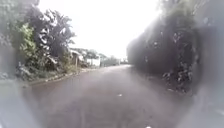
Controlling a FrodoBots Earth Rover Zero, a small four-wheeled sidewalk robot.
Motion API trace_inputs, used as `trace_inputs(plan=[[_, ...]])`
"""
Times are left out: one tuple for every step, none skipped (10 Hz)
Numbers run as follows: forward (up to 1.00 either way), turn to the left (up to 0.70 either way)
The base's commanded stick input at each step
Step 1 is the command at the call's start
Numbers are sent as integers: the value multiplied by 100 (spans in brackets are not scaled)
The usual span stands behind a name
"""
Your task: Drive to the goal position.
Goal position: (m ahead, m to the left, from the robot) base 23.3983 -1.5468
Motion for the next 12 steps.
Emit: trace_inputs(plan=[[70, -9], [70, -3], [70, 0], [70, 0], [70, 0], [70, 0], [70, 0], [70, 0], [70, 0], [70, 0], [70, 0], [70, 0]])
